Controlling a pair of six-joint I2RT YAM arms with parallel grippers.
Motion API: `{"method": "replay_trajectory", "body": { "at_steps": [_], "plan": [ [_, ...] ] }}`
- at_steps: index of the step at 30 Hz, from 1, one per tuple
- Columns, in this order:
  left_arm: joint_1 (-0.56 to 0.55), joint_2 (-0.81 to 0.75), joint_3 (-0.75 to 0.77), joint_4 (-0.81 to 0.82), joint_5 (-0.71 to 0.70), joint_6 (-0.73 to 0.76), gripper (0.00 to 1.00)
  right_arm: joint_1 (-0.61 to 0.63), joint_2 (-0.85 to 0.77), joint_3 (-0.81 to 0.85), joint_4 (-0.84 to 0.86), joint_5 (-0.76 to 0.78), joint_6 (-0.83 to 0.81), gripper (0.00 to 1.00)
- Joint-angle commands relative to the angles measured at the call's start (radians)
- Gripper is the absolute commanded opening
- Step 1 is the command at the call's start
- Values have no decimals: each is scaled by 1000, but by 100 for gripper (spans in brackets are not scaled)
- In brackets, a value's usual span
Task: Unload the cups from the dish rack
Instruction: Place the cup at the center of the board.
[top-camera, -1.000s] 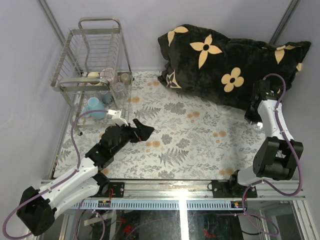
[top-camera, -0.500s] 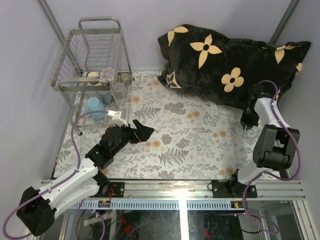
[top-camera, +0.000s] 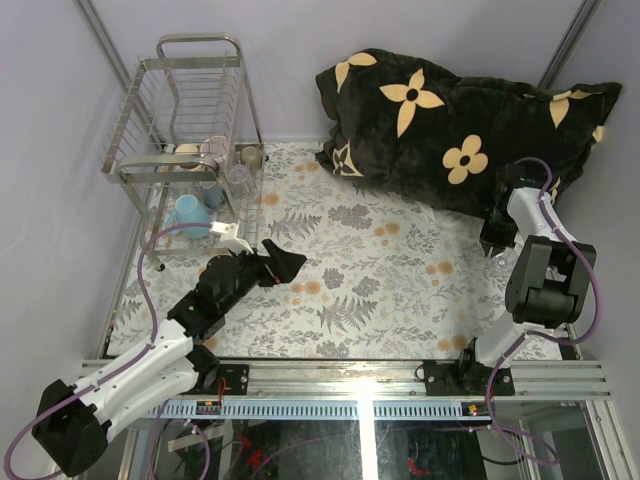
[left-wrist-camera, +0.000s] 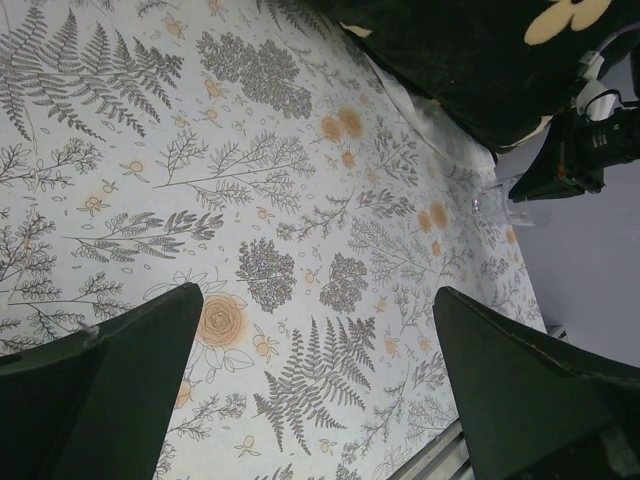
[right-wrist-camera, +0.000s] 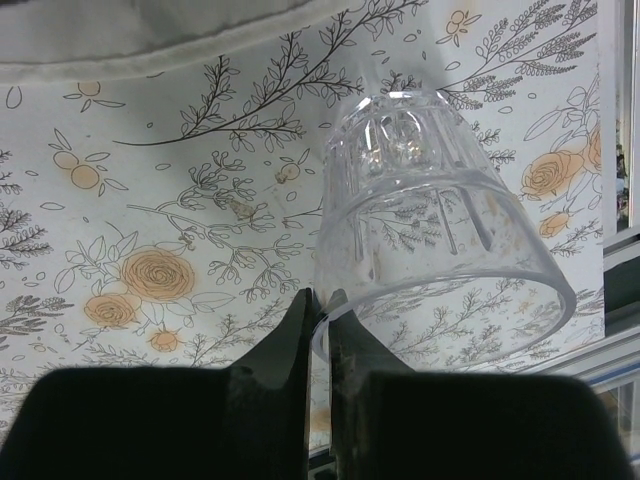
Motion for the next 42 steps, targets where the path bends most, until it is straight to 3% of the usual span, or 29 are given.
{"method": "replay_trajectory", "body": {
  "at_steps": [1,3,9,15,23,29,36,42],
  "plan": [
    [-7,-31,-14,42,-26,-1,100,-3,43,35,-2,-31,-25,15],
    [-7,-23,-10,39,-24,-2,100,-2,54,36,-2,-28,-26,21],
    [-7,-17,-10,38,-24,-4,100,-3,79,43,-3,-35,-23,22],
    [-7,-16,-10,42,-20,-5,100,-2,70,65,-14,-10,-22,36],
    [-7,-10,-12,47,-16,-8,100,-3,12,109,-39,24,-14,38],
    [-7,-5,-12,50,-15,-7,100,-2,-26,135,-53,93,-3,46],
    [-7,4,-6,48,-20,-2,100,16,-226,159,-27,119,28,46],
    [-7,35,21,26,-70,33,100,28,-469,24,128,-63,70,48]
  ]
}}
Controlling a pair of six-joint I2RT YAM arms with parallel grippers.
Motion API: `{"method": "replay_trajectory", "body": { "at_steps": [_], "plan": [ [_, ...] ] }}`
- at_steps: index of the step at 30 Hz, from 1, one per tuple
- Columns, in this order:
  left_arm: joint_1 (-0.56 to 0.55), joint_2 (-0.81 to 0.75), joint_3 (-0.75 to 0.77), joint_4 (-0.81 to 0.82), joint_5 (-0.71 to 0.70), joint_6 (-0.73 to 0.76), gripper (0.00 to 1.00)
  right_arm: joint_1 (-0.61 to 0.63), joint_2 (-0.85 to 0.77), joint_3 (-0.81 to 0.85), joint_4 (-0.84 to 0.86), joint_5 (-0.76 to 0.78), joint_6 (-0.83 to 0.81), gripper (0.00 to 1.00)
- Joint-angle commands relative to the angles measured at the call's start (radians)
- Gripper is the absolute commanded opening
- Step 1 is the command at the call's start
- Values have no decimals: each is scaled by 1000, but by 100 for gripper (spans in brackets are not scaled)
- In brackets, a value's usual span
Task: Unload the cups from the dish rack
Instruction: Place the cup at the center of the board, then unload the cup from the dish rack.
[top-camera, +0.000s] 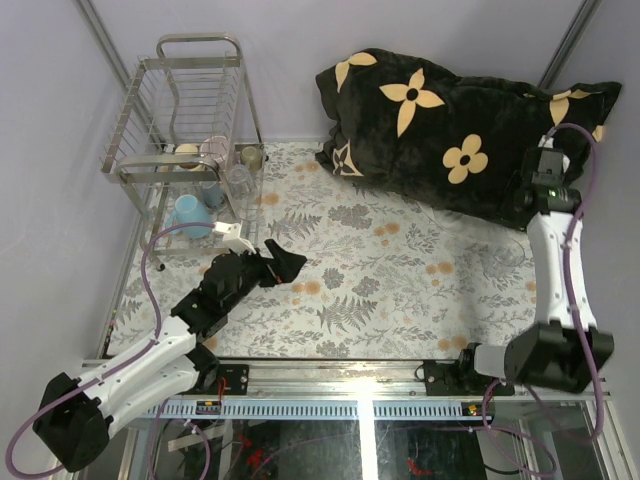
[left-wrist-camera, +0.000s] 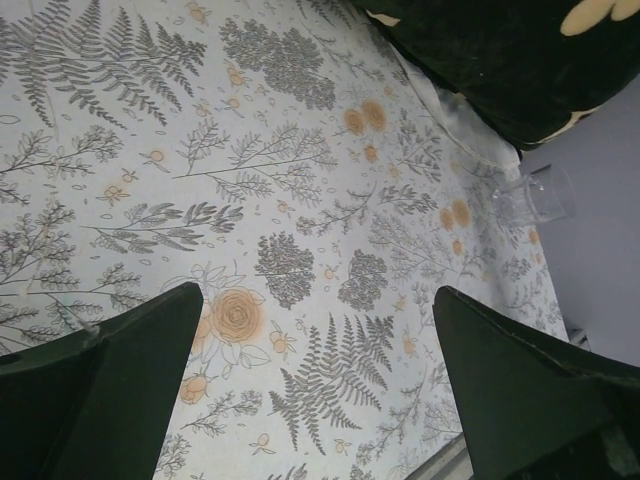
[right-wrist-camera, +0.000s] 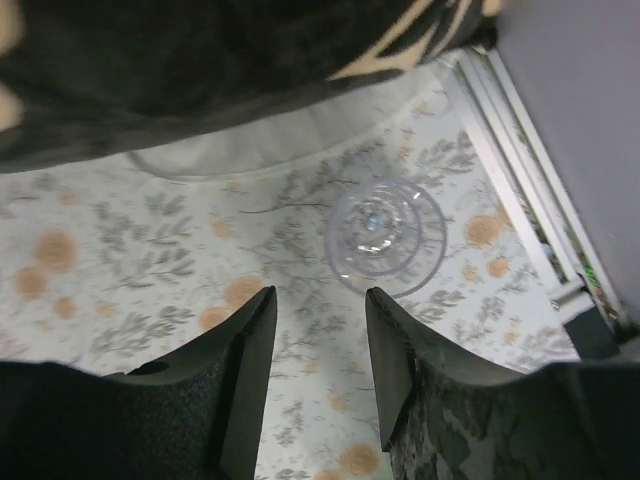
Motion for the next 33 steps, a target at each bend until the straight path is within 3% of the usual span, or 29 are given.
{"method": "replay_trajectory", "body": {
  "at_steps": [1,7,15,21,33],
  "plan": [
    [-6,22,31,20,-77,42,100,11,-184,-100,129,-165,57,48],
    [-6,16,72,-69,-197,24,100,29,-371,-196,249,-419,156,49],
    [-6,82,111,-108,-300,-6,100,154,-515,-95,228,-496,181,53],
    [-6,125,132,-211,-446,-169,100,180,-479,-111,324,-610,195,54],
    [-5,161,392,-557,-583,-46,100,188,-343,-90,417,-640,223,55]
  ]
}}
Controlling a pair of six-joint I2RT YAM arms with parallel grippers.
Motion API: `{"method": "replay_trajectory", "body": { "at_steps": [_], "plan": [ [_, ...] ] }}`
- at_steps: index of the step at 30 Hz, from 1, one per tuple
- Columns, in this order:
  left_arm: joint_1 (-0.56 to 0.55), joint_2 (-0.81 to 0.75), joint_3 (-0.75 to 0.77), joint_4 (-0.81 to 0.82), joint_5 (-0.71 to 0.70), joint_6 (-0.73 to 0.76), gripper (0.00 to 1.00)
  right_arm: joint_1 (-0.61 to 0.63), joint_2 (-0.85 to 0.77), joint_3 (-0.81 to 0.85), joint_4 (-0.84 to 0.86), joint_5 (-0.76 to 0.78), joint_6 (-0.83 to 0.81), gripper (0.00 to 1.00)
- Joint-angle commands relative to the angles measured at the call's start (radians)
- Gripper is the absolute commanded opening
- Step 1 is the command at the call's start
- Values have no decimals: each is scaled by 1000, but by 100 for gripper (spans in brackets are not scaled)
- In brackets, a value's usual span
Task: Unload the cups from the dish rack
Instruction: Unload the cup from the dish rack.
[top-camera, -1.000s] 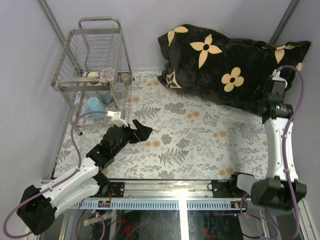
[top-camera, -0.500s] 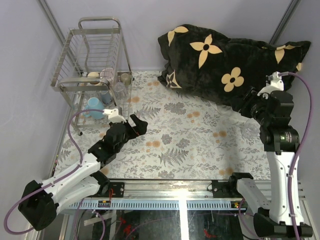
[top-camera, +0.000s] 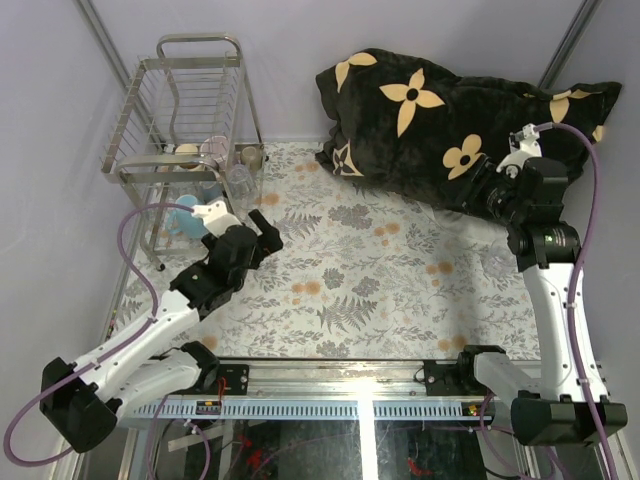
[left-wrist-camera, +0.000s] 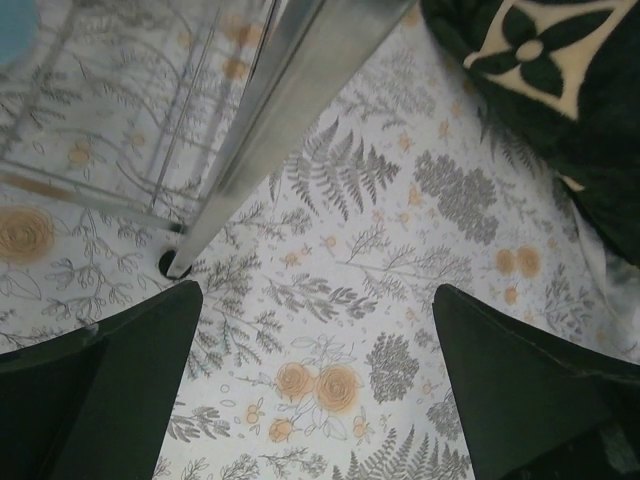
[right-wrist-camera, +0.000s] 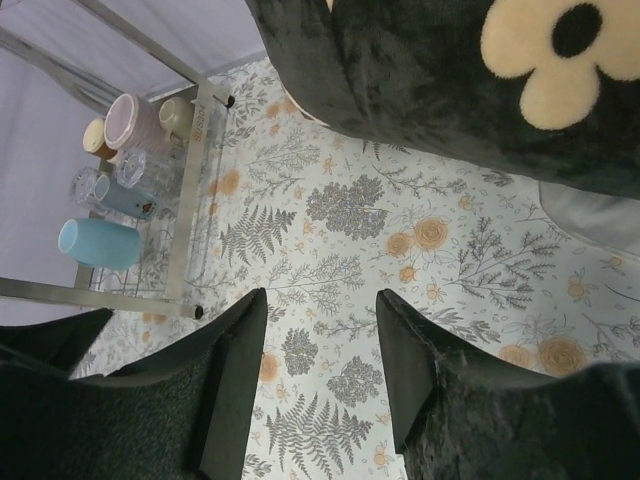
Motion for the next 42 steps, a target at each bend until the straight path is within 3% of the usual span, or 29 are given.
{"method": "replay_trajectory", "body": {
  "at_steps": [1,10,18,20,26,31,42],
  "plan": [
    [-3,-6,88,-132,-121,50,100,13,43,51,90,-62,26,55],
    [-1,-179,-14,-309,-226,-114,100,86,160,180,29,-44,-23,56],
    [13,-177,22,-461,-388,-188,100,167,198,149,42,-38,-31,56],
    [33,-185,1,-447,-376,-172,100,195,192,121,59,-35,-30,56],
    [239,-231,-55,-303,-218,-27,100,239,149,37,85,-28,-42,56],
    [434,-108,-29,-191,-69,93,100,243,110,-28,114,-34,-49,57],
    [479,39,-24,60,-84,285,100,243,52,-125,174,-44,-59,58]
  ]
}}
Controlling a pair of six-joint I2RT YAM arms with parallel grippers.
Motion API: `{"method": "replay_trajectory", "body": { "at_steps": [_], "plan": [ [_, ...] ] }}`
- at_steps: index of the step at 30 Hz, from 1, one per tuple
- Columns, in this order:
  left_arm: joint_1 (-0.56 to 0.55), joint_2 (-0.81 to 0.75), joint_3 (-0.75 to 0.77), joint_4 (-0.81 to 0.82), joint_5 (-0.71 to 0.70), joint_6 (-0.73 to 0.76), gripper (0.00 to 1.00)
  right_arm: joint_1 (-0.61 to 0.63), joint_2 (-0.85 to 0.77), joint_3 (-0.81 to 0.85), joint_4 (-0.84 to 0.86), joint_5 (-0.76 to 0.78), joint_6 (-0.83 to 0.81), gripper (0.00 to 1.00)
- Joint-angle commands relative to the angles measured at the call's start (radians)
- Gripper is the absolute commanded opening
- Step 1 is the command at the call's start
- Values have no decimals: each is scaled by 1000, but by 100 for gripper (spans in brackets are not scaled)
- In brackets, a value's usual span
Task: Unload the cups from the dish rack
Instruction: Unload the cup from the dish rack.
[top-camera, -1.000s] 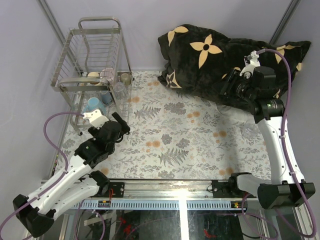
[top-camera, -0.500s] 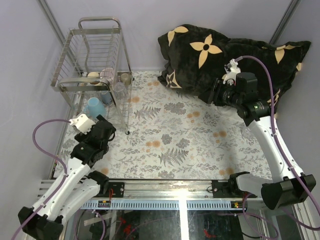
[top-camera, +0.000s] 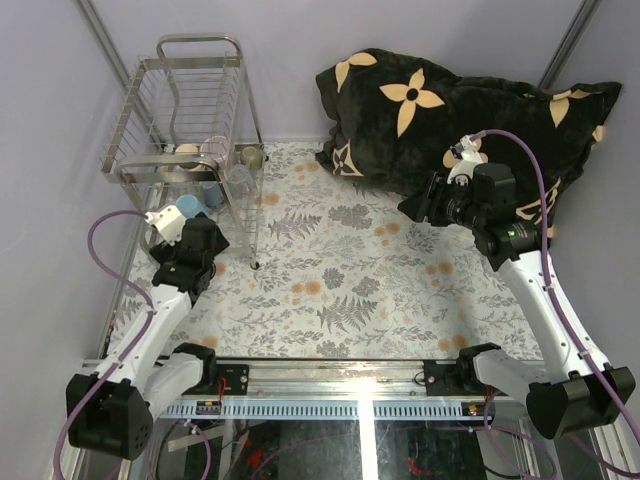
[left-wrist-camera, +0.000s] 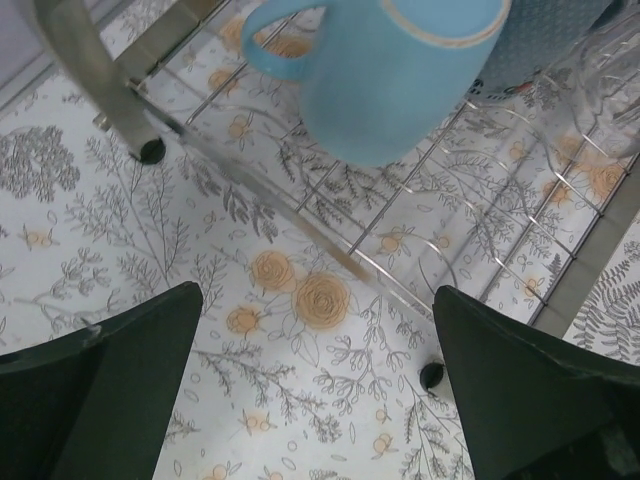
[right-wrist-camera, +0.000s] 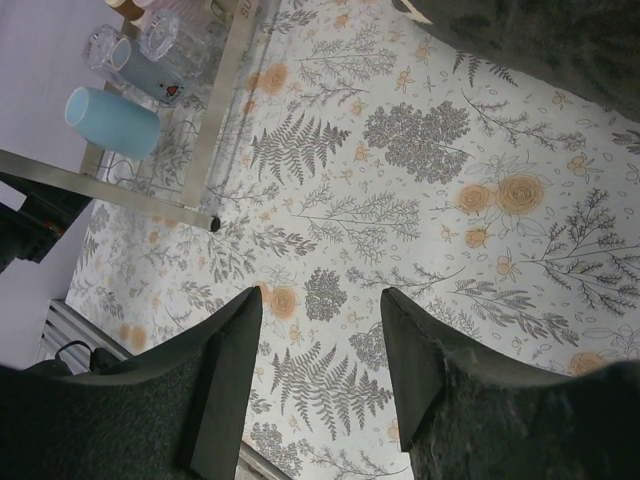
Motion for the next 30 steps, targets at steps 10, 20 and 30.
{"method": "replay_trajectory", "body": {
  "at_steps": [10,20,30],
  "plan": [
    [36,87,-51,381,-11,286,100,7,-64,-68,104,-12,-24,59],
    [47,153,-121,555,-24,339,100,8,-80,-69,101,-10,-26,59],
    [49,239,-177,756,-9,424,100,7,-97,-79,107,-11,-15,59]
  ]
}}
